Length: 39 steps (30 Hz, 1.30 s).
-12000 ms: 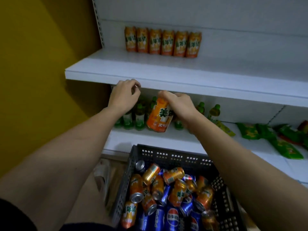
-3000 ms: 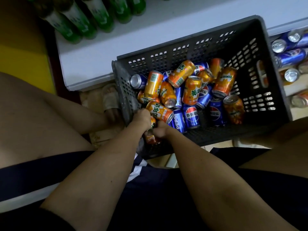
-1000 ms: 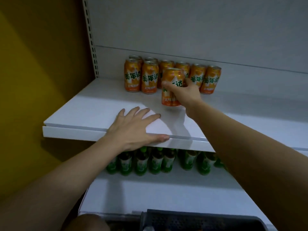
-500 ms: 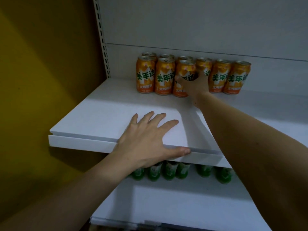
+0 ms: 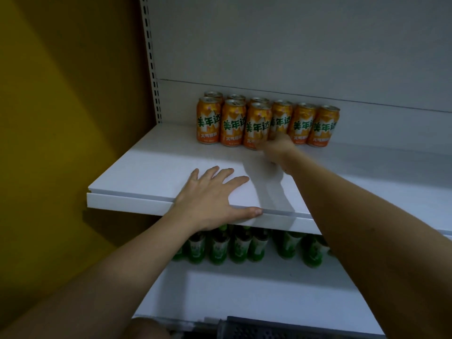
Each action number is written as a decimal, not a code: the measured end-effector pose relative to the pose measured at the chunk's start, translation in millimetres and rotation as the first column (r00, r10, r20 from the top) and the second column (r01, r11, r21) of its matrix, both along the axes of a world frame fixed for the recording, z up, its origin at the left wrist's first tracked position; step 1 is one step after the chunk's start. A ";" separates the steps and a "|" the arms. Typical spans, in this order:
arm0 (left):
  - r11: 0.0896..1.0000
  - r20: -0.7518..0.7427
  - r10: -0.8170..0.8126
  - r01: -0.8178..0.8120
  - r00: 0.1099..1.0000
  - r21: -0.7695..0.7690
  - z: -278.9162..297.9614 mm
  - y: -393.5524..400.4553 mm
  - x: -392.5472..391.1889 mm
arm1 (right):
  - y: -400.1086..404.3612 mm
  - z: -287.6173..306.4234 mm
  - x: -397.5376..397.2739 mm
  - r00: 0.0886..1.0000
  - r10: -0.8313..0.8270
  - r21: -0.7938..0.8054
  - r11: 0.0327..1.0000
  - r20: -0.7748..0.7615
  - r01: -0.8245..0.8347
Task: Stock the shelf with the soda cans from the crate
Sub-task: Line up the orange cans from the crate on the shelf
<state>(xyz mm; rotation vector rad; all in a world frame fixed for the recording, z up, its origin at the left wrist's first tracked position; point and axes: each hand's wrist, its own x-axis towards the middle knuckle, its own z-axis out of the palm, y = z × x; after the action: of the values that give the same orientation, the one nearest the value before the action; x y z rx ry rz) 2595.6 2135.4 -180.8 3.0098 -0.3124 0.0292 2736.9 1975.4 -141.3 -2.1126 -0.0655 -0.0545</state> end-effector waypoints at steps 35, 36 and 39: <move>0.812 -0.455 0.174 -0.388 0.874 -0.435 -163.0 -136.3 -186.5 | -118.6 -189.7 -328.4 0.928 -0.021 -0.365 0.922 -0.372 -0.126; 0.796 -0.490 0.178 -0.417 0.854 -0.438 -176.8 -138.0 -191.7 | -119.4 -205.0 -330.7 0.913 -0.026 -0.363 0.922 -0.407 -0.136; 0.744 -0.578 0.221 -0.519 0.785 -0.420 -217.8 -141.0 -209.4 | -117.7 -246.9 -338.3 0.859 -0.021 -0.357 0.915 -0.511 -0.190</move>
<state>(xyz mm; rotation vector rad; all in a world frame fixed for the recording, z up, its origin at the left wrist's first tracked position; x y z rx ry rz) 2386.2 1994.5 -398.6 2.3102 0.3330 -0.5198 2398.6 1857.7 -388.2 -2.4587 0.1580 0.6225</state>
